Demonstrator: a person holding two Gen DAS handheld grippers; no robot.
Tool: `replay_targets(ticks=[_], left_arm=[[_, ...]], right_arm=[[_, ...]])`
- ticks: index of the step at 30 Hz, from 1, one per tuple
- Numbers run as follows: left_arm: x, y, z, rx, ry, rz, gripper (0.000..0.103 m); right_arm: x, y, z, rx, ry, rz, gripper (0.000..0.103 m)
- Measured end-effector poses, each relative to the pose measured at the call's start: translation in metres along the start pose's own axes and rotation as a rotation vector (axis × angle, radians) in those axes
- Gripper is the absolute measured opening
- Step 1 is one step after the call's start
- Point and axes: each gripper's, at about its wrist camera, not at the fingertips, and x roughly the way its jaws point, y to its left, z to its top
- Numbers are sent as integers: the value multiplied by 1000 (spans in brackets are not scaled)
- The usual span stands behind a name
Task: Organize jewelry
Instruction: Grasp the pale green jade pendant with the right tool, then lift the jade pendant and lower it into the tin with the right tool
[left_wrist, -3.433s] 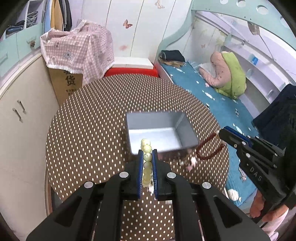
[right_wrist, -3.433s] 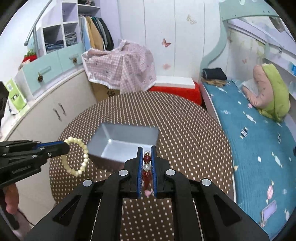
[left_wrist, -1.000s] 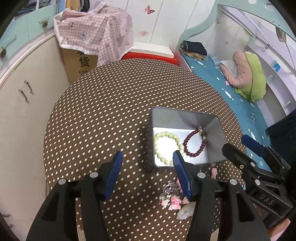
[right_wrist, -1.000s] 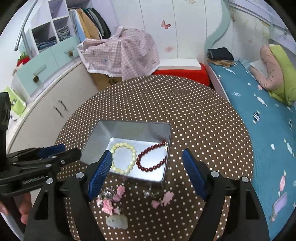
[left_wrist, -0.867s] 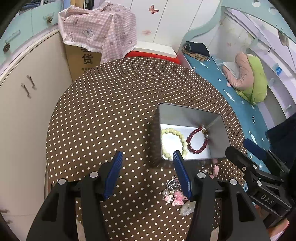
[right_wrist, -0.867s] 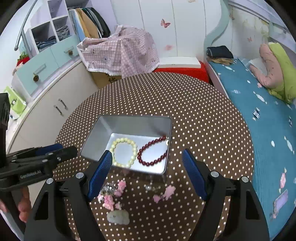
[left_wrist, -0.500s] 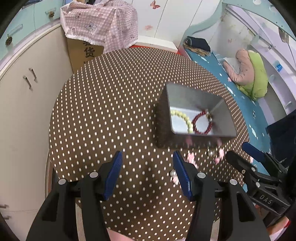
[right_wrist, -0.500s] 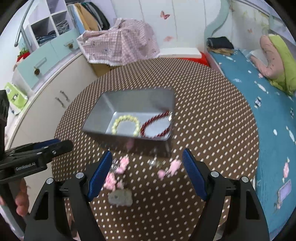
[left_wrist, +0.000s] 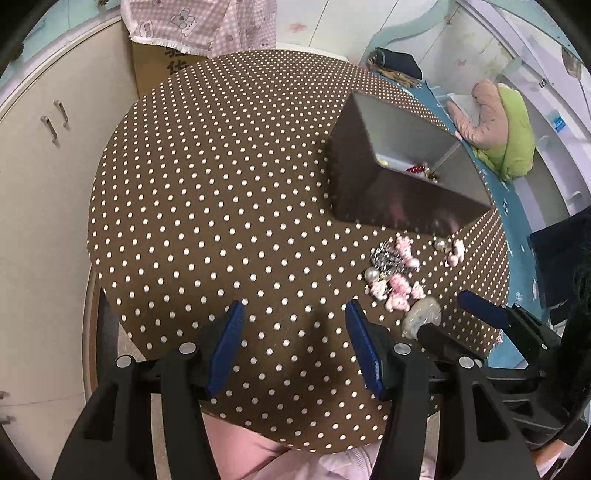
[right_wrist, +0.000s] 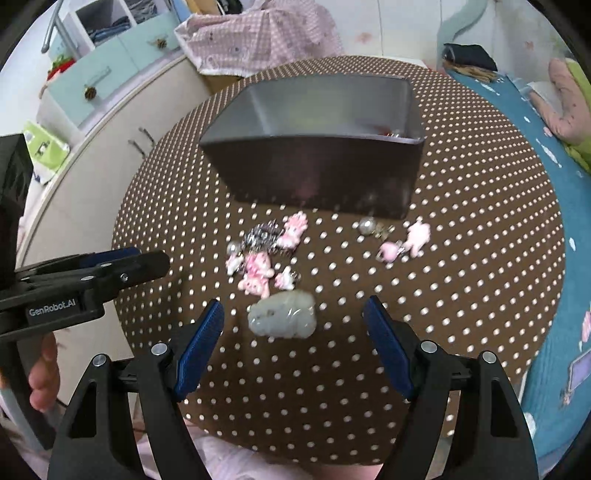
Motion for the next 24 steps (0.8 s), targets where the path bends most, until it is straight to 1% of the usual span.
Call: replay_targets(ticks=[3, 6, 7, 8, 9, 10, 11, 14, 19, 24], left_arm=[[2, 0, -3, 9, 7, 6, 55], [3, -3, -5, 27, 10, 9, 55], [3, -5, -6, 33, 11, 7, 55], [3, -6, -8, 37, 12, 3, 55], [4, -9, -9, 44, 14, -4, 55], [5, -12, -10, 49, 15, -7, 55], [6, -14, -11, 55, 16, -10, 55], [8, -23, -12, 71, 24, -16, 55], [16, -39, -12, 98, 51, -23, 55], [23, -51, -6, 105, 53, -26, 55]], right_arm=[[7, 11, -6, -52, 5, -29, 76], [10, 20, -12, -99, -21, -73, 75], [10, 22, -13, -110, -29, -83, 73], [10, 23, -14, -111, -37, -96, 62], [9, 23, -14, -113, -49, -116, 57], [8, 22, -14, -114, -62, -123, 47], [7, 20, -14, -111, -68, -127, 43], [4, 13, -13, -84, -75, -105, 43], [-1, 0, -14, -57, -74, -104, 43], [-12, -19, -9, -14, -106, -118, 43]])
